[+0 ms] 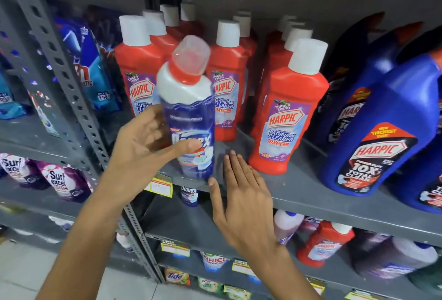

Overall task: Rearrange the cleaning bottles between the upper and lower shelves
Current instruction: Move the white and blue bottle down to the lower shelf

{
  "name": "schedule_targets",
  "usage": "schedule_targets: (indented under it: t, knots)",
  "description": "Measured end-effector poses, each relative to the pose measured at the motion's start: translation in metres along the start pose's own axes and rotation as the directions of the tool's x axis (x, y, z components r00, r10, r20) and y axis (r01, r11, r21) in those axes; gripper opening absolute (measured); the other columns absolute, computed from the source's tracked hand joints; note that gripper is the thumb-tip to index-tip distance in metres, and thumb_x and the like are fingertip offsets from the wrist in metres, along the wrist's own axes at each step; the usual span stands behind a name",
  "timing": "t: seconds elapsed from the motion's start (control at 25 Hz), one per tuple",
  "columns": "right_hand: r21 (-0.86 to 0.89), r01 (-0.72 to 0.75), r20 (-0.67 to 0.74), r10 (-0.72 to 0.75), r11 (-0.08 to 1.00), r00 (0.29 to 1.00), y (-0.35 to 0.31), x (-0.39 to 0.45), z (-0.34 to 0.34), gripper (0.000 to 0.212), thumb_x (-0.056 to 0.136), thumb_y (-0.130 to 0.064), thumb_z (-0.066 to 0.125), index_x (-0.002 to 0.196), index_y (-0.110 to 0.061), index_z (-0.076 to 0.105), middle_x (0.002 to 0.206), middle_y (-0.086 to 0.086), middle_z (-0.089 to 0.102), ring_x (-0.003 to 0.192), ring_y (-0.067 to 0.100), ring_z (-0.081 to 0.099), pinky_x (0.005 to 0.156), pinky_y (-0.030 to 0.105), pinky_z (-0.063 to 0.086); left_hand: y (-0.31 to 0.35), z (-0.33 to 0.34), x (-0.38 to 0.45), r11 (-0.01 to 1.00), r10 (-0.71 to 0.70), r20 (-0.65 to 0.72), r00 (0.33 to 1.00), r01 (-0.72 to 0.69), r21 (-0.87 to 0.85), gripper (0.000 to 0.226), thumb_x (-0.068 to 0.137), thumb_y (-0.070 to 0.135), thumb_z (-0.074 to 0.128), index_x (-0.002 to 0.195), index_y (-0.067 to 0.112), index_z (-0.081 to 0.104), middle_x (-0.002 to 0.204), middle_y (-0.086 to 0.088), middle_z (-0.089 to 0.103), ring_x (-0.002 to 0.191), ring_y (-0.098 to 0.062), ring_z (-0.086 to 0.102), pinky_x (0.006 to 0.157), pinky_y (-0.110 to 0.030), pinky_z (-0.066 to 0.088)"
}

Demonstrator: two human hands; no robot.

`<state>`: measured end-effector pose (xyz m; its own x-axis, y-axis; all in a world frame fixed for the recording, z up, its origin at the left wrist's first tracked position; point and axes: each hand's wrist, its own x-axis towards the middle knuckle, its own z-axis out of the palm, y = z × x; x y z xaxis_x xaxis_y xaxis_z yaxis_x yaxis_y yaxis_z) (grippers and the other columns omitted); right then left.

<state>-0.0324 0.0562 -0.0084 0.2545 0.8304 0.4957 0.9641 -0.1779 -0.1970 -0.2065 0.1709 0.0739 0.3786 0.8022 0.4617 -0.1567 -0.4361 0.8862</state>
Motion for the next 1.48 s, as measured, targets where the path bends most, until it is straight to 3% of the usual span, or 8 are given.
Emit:
schedule_targets:
  t: [0.24, 0.48, 0.72, 0.92, 1.04, 1.16, 1.4, 1.48]
  knots:
    - [-0.033, 0.015, -0.023, -0.016, 0.999, 1.0, 0.0, 0.0, 0.004, 0.059, 0.111, -0.043, 0.048, 0.154, -0.004, 0.059, 0.162, 0.01, 0.059, 0.155, 0.022, 0.053, 0.13, 0.038, 0.042, -0.008, -0.058, -0.095, 0.978, -0.133, 0.093, 0.987, 0.115, 0.174, 0.054, 0.065, 0.035, 0.103, 0.113, 0.02, 0.082, 0.101, 0.016, 0.088, 0.078, -0.014, 0.083, 0.085, -0.012, 0.063]
    - [-0.048, 0.015, -0.029, -0.016, 0.999, 0.999, -0.001, 0.0, 0.006, 0.06, 0.112, -0.043, 0.045, 0.155, -0.004, 0.057, 0.163, 0.011, 0.059, 0.156, 0.023, 0.053, 0.13, 0.041, 0.041, -0.115, -0.068, -0.131, 0.873, -0.469, 0.18, 0.864, 0.425, 0.238, 0.078, 0.071, 0.022, 0.102, 0.141, 0.034, 0.068, 0.131, 0.003, 0.082, 0.12, -0.012, 0.078, 0.096, -0.019, 0.062]
    - [-0.067, 0.006, -0.036, -0.009, 0.998, 0.999, -0.001, -0.002, 0.006, 0.06, 0.113, -0.043, 0.044, 0.156, -0.004, 0.056, 0.163, 0.011, 0.058, 0.156, 0.024, 0.052, 0.131, 0.041, 0.039, -0.215, -0.049, -0.117, 0.757, -0.637, 0.041, 0.77, 0.614, 0.224, 0.076, 0.06, 0.008, 0.098, 0.129, 0.017, 0.067, 0.114, 0.001, 0.087, 0.111, -0.023, 0.082, 0.105, -0.052, 0.063]
    - [-0.057, 0.014, -0.049, -0.017, 0.998, 0.999, -0.002, 0.0, 0.007, 0.061, 0.113, -0.045, 0.043, 0.156, -0.005, 0.056, 0.163, 0.011, 0.057, 0.157, 0.023, 0.051, 0.131, 0.04, 0.039, -0.257, -0.039, -0.096, 0.638, -0.769, -0.006, 0.639, 0.769, 0.045, 0.031, 0.099, -0.017, 0.063, 0.127, -0.003, 0.067, 0.134, -0.031, 0.069, 0.136, -0.054, 0.061, 0.114, -0.073, 0.049]
    - [-0.062, 0.003, -0.058, -0.007, 0.998, 0.998, -0.001, -0.001, 0.008, 0.061, 0.113, -0.046, 0.043, 0.156, -0.005, 0.056, 0.164, 0.011, 0.057, 0.157, 0.023, 0.051, 0.131, 0.04, 0.039, -0.263, -0.032, -0.085, 0.612, -0.791, 0.033, 0.611, 0.79, 0.044, 0.052, 0.094, -0.023, 0.065, 0.144, -0.017, 0.053, 0.146, -0.038, 0.063, 0.14, -0.057, 0.057, 0.109, -0.063, 0.057]
    - [-0.066, 0.0, -0.059, -0.004, 0.998, 0.998, -0.002, -0.001, 0.009, 0.061, 0.113, -0.046, 0.044, 0.157, -0.005, 0.055, 0.165, 0.01, 0.056, 0.157, 0.022, 0.051, 0.132, 0.039, 0.038, -0.258, -0.027, -0.078, 0.615, -0.788, 0.083, 0.61, 0.777, 0.136, 0.069, 0.082, -0.029, 0.076, 0.145, -0.016, 0.051, 0.144, -0.034, 0.066, 0.124, -0.044, 0.068, 0.08, -0.025, 0.068]
    - [-0.058, -0.002, -0.078, -0.002, 0.998, 0.997, -0.002, -0.001, 0.009, 0.061, 0.112, -0.046, 0.045, 0.156, -0.005, 0.057, 0.163, 0.011, 0.057, 0.156, 0.022, 0.052, 0.132, 0.039, 0.038, -0.256, -0.033, -0.073, 0.621, -0.782, 0.14, 0.607, 0.744, 0.248, 0.076, 0.082, -0.023, 0.081, 0.149, -0.008, 0.05, 0.146, -0.028, 0.066, 0.132, -0.041, 0.065, 0.076, -0.019, 0.066]
    - [-0.058, -0.003, -0.081, -0.002, 0.998, 0.997, -0.002, -0.001, 0.009, 0.06, 0.112, -0.045, 0.046, 0.156, -0.005, 0.057, 0.163, 0.011, 0.058, 0.156, 0.022, 0.052, 0.131, 0.039, 0.039, -0.256, -0.035, -0.071, 0.61, -0.791, 0.146, 0.594, 0.747, 0.266, 0.078, 0.082, -0.021, 0.082, 0.151, -0.006, 0.048, 0.149, -0.027, 0.065, 0.137, -0.042, 0.063, 0.092, -0.03, 0.064]
